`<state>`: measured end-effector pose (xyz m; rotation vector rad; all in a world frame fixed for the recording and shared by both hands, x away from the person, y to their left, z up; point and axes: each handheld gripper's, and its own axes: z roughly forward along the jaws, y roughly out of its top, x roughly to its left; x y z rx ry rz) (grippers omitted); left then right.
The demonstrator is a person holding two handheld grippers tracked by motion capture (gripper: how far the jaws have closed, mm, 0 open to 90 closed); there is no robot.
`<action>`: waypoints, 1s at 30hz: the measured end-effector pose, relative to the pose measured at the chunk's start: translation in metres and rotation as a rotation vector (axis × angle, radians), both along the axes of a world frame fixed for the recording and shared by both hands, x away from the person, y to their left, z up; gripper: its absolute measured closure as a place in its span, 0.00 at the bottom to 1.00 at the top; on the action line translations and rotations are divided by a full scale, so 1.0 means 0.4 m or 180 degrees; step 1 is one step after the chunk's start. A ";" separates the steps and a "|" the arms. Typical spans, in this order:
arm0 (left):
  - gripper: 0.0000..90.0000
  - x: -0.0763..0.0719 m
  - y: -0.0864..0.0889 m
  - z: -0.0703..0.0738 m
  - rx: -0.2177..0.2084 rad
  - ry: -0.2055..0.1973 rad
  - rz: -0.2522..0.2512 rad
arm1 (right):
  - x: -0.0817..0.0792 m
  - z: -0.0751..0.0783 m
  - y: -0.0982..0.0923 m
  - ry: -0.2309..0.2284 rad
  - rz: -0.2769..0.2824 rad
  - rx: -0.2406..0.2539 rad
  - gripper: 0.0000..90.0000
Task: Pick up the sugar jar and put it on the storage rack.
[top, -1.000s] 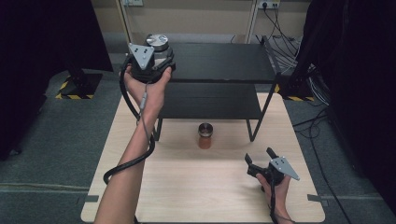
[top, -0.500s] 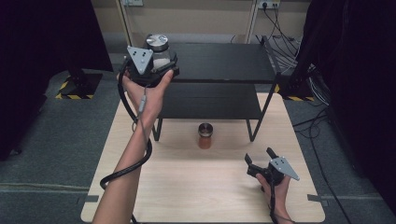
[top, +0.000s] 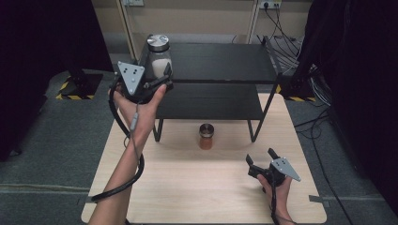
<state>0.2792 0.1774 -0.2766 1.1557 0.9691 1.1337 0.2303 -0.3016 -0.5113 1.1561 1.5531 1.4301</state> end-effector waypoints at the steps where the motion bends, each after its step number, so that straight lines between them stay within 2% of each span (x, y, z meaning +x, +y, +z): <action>1: 0.07 -0.006 0.000 -0.004 -0.0002 0.0005 -0.0005 | 0.000 0.000 0.000 -0.0002 -0.0001 -0.0002 0.04; 6: 0.07 -0.036 0.004 -0.032 -0.0002 -0.0049 -0.0071 | 0.000 0.000 0.001 -0.0001 -0.0002 -0.0005 0.04; 14: 0.07 -0.071 0.006 -0.072 -0.0011 -0.0047 -0.0192 | -0.001 0.000 0.002 -0.0004 -0.0002 -0.0012 0.04; 22: 0.07 -0.094 0.006 -0.107 -0.0008 -0.0038 -0.0216 | 0.000 0.000 0.001 -0.0004 0.0004 -0.0011 0.04; 30: 0.07 -0.117 0.008 -0.165 -0.0052 -0.0002 -0.0237 | 0.000 -0.001 0.001 -0.0011 0.0005 -0.0016 0.04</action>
